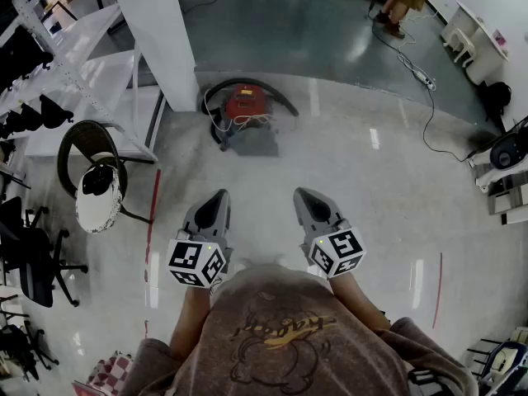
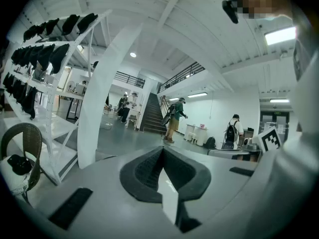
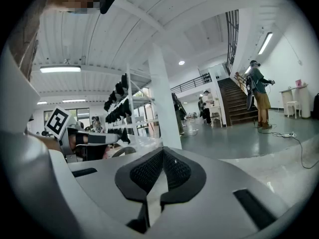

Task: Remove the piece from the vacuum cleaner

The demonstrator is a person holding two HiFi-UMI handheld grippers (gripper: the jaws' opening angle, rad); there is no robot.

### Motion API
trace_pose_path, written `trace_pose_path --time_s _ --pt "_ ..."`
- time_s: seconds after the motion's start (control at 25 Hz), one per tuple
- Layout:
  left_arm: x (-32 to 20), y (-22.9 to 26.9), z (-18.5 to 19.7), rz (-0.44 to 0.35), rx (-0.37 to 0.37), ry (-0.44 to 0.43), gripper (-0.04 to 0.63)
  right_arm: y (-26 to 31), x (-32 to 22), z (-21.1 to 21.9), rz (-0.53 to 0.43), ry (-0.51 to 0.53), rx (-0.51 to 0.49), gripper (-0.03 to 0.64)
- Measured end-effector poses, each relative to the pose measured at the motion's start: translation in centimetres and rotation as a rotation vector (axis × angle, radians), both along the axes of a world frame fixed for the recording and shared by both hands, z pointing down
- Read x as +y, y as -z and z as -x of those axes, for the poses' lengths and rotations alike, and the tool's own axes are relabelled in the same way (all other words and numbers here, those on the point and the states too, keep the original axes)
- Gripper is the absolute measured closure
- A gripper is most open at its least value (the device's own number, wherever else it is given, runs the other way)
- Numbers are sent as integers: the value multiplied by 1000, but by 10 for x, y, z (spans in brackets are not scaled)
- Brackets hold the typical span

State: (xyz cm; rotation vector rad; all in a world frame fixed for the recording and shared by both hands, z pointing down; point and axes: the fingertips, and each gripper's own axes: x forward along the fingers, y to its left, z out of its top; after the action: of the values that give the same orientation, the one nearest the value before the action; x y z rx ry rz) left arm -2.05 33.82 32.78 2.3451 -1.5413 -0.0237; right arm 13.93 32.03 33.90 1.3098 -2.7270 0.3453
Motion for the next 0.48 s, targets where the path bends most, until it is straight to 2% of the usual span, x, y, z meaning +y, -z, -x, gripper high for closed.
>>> trace_pose_path --time_s 0.2,0.48 --pt "3 -1 14 -4 -6 -3 595 1 4 13 2 -5 -30 617" --pt "15 -11 36 7 -6 -57 595 -16 19 32 28 -36 18 617"
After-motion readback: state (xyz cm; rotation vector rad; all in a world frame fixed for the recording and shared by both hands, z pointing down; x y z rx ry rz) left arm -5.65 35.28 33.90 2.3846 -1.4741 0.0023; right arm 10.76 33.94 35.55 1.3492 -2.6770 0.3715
